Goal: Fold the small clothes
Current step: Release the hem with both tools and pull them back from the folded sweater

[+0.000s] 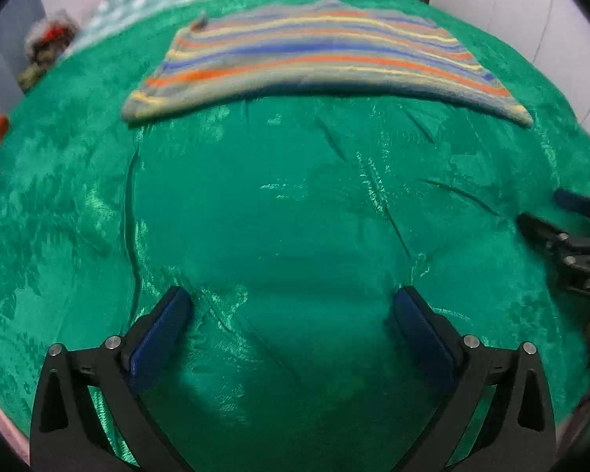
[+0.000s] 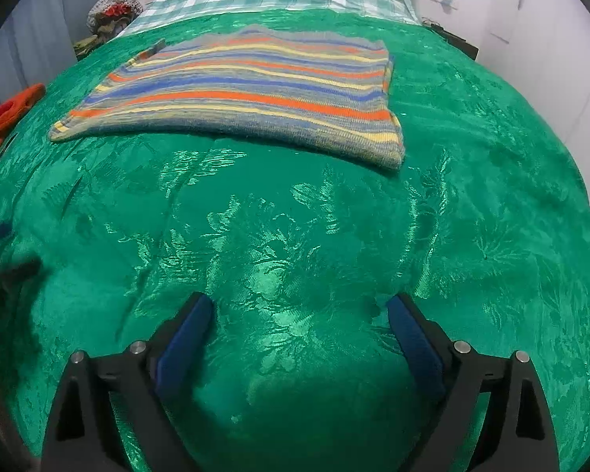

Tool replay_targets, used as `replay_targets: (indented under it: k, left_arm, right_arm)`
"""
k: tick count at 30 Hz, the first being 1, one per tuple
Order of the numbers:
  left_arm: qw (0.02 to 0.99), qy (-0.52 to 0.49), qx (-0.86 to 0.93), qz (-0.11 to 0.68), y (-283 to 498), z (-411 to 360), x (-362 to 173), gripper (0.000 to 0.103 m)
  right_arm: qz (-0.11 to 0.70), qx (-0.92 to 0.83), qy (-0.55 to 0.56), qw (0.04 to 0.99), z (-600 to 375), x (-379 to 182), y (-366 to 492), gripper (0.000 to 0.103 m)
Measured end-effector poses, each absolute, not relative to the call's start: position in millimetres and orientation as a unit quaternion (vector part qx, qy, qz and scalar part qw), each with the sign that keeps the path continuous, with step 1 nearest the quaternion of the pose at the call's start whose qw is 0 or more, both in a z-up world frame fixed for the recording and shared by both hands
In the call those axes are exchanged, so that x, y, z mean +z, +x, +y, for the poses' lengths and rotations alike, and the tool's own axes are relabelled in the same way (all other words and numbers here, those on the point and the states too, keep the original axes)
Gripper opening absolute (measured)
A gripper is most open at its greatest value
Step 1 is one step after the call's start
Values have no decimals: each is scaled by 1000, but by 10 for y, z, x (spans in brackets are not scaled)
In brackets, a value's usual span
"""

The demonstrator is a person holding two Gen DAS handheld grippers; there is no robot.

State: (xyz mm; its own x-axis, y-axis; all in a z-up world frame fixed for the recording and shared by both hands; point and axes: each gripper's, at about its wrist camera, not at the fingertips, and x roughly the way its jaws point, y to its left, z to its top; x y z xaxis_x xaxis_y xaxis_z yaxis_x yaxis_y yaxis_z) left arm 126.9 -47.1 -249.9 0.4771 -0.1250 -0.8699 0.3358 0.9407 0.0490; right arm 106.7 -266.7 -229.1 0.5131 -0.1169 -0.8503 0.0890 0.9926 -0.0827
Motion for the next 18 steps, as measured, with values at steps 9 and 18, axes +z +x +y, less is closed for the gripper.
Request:
replay_targets:
  k: [9, 18]
  left_arm:
    - [840, 114, -134, 513, 1370, -557, -2564, 102]
    - [866, 101, -145, 467, 1210, -516, -2472, 103]
  right_arm:
    - [492, -65, -18, 868, -2650, -2306, 1099, 95]
    - [488, -68, -18, 870, -2638, -2309, 1094, 97]
